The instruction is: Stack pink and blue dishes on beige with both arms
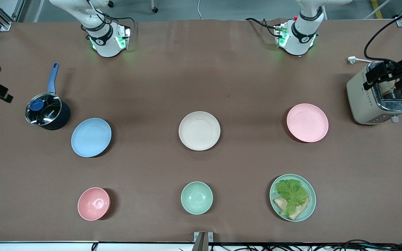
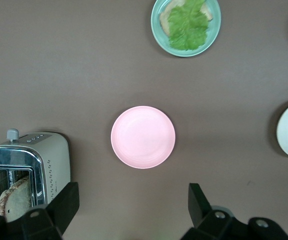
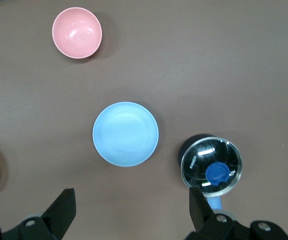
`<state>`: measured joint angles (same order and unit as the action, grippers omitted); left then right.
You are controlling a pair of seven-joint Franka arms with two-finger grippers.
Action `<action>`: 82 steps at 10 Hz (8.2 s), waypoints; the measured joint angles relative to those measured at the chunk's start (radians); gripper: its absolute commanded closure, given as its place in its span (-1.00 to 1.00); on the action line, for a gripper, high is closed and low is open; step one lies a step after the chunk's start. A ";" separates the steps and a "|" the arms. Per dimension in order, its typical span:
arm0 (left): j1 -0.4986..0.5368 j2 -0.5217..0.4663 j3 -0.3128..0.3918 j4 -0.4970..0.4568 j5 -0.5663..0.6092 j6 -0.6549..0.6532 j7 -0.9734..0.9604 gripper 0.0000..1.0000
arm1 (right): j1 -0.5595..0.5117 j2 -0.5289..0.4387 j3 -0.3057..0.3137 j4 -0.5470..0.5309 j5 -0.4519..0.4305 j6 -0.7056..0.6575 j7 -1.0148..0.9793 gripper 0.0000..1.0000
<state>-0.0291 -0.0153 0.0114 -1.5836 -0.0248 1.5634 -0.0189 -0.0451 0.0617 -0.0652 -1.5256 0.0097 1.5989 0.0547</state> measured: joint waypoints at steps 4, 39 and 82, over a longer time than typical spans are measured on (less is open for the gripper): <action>0.005 0.022 0.081 -0.421 -0.034 0.438 0.150 -0.79 | -0.001 0.070 -0.076 -0.324 0.121 0.361 -0.221 -1.00; -0.143 0.698 -0.600 -0.201 0.226 0.886 -0.990 0.40 | 0.058 0.248 0.012 -0.217 0.510 0.220 -0.013 0.99; -0.055 -0.017 -0.011 0.145 -0.002 -0.159 -0.049 -1.00 | 0.101 -0.027 -0.093 0.069 0.034 -0.087 0.110 -1.00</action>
<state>-0.0844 -0.0319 0.0003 -1.4389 -0.0268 1.4040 -0.0675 0.0557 0.0343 -0.1583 -1.4565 0.0437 1.5119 0.1646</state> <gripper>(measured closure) 0.000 0.000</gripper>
